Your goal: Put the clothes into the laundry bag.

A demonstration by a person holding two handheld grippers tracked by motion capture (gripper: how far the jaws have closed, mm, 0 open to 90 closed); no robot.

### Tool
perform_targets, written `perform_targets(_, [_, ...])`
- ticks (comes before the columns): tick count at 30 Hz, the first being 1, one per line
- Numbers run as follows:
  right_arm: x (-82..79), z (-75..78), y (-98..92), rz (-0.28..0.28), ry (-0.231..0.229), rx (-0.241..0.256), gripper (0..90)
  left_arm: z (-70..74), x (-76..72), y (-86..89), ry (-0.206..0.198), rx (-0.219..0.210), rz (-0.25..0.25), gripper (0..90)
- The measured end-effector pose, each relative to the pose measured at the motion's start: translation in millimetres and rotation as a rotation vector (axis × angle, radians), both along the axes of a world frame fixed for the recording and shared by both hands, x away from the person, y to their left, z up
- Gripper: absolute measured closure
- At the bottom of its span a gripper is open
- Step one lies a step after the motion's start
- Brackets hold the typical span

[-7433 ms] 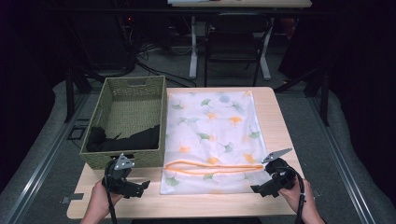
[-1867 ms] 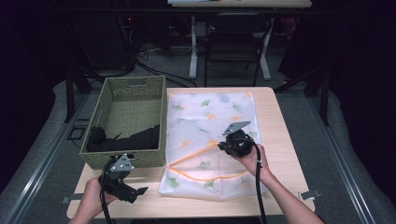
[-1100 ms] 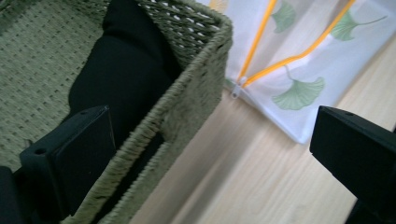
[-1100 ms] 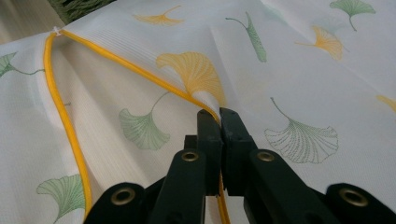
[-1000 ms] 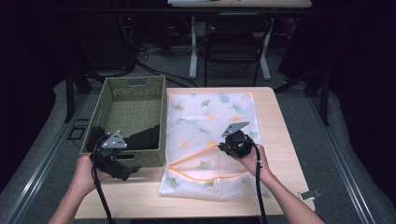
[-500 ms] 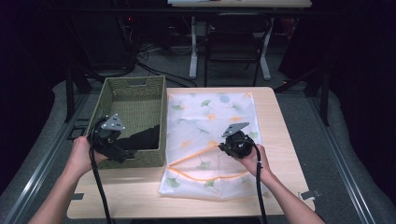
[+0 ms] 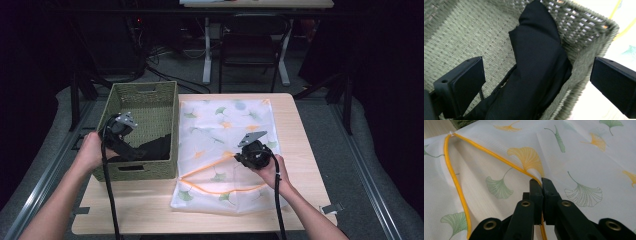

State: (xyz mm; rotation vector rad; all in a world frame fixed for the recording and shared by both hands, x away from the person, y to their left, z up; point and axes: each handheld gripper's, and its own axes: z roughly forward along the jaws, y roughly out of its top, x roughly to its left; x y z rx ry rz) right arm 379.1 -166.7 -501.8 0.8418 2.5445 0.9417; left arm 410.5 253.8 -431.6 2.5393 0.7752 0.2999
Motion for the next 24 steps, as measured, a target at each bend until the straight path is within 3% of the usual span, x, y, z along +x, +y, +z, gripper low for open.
perform_targets(2, [-0.2,-0.7,0.9,0.001,-0.001,-0.005,88.2,-5.0,5.3,1.8,0.021,-0.008,0.004,0.0])
perform_targets(12, [-0.5,-1.8,2.6,0.007,-0.001,-0.01,88.2,-24.2,25.9,2.4,0.095,0.051,0.02,0.2])
perform_targets(24, [-1.7,-1.0,2.7,0.003,-0.002,-0.006,88.1,-42.2,41.5,-5.7,0.143,0.091,0.019,1.9])
